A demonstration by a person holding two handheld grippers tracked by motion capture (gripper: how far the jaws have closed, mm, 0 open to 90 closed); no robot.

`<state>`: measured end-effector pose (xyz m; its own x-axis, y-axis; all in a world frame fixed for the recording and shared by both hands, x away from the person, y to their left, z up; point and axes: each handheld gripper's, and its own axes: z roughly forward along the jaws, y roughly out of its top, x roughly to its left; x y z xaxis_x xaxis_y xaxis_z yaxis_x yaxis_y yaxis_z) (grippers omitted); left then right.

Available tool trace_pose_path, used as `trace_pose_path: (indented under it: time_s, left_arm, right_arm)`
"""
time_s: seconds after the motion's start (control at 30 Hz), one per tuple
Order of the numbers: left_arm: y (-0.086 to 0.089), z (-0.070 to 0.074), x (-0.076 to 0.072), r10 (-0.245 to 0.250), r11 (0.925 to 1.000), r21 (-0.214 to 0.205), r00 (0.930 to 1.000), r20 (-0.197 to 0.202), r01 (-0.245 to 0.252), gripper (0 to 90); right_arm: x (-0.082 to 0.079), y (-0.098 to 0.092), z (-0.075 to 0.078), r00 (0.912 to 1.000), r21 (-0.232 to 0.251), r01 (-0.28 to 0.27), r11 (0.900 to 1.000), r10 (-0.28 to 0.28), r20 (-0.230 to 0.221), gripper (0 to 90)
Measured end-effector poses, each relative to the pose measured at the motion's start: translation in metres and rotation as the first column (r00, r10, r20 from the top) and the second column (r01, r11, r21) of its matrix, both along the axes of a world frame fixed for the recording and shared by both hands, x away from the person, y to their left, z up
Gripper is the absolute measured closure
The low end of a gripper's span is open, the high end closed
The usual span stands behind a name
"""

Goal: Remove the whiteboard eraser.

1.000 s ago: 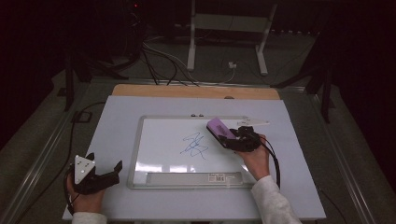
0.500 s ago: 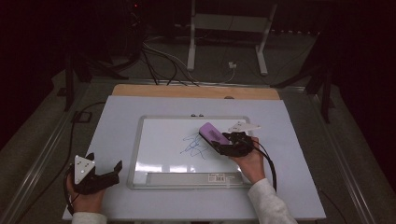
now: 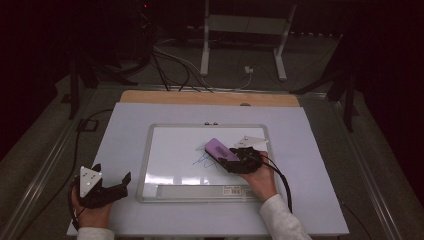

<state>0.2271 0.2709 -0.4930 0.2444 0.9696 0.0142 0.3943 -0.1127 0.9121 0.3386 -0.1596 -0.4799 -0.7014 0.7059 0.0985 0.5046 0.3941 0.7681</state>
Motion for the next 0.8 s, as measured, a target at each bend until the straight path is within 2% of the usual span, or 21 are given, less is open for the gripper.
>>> trace_pose_path:
  time_s: [0.8]
  left_arm:
    - [-0.001, 0.0, 0.0, -0.004, 1.0, 0.003, 1.0, -0.001, 0.004, 0.6]
  right_arm:
    - [-0.006, 0.022, -0.007, 0.9989, -0.017, -0.043, 0.9989, 0.043, -0.017, 41.3]
